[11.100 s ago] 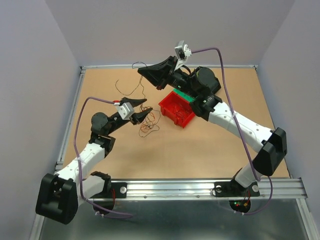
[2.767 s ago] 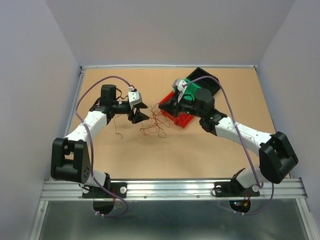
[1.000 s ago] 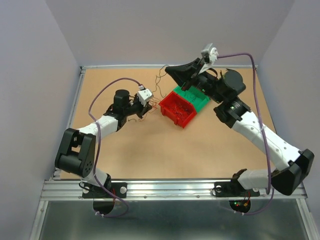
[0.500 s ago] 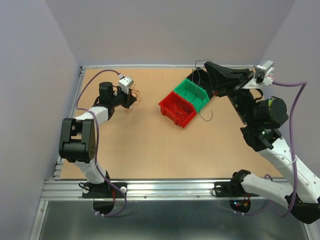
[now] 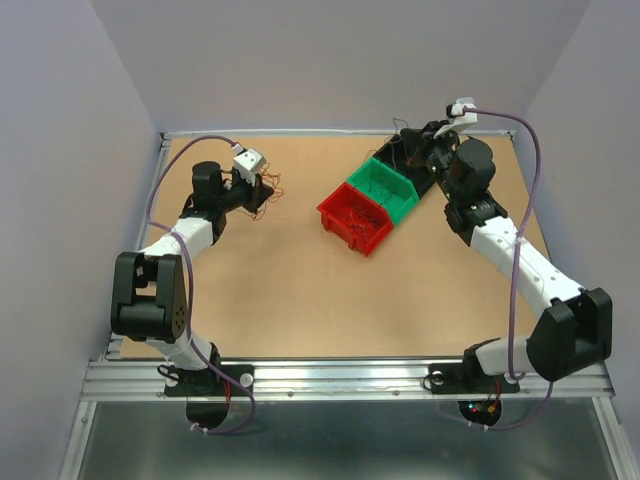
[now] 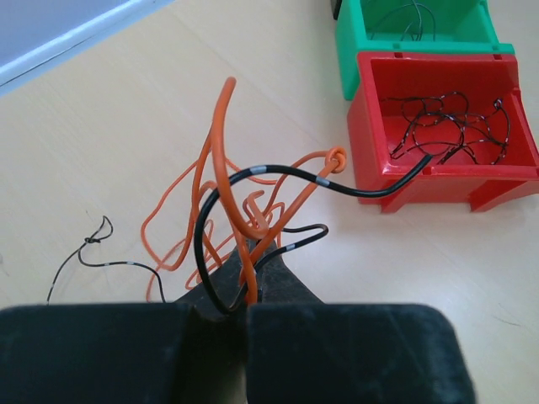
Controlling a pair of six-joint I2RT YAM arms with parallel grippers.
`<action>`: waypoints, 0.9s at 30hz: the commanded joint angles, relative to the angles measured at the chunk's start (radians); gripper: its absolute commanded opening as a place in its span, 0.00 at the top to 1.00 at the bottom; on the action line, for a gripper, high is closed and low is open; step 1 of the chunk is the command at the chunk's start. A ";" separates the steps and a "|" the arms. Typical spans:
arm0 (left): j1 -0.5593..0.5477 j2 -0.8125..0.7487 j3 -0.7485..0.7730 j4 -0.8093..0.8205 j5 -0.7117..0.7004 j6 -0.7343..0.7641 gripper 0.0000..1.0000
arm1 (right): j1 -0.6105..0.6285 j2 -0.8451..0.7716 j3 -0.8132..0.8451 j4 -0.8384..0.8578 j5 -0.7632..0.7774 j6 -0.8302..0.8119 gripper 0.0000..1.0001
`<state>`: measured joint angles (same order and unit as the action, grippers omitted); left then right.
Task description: Untangle the cables
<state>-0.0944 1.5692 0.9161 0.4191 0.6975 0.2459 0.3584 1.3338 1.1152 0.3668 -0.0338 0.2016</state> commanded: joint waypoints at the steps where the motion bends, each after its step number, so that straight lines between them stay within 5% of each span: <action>1: -0.004 -0.037 -0.013 0.038 0.033 0.007 1.00 | -0.068 0.039 0.031 0.055 -0.116 0.077 1.00; 8: -0.013 -0.040 -0.016 0.037 0.046 0.020 1.00 | -0.168 0.174 0.008 0.127 -0.264 0.154 1.00; 22: -0.045 -0.075 -0.036 0.029 0.037 0.058 1.00 | -0.171 0.347 0.032 0.138 -0.383 0.085 0.99; 27: -0.060 -0.086 -0.045 0.029 0.033 0.073 1.00 | -0.170 0.513 0.150 -0.005 -0.422 0.041 1.00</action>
<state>-0.1425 1.5372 0.8894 0.4191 0.7177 0.2916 0.1894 1.7691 1.1534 0.4377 -0.4053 0.2905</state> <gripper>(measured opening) 0.047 0.017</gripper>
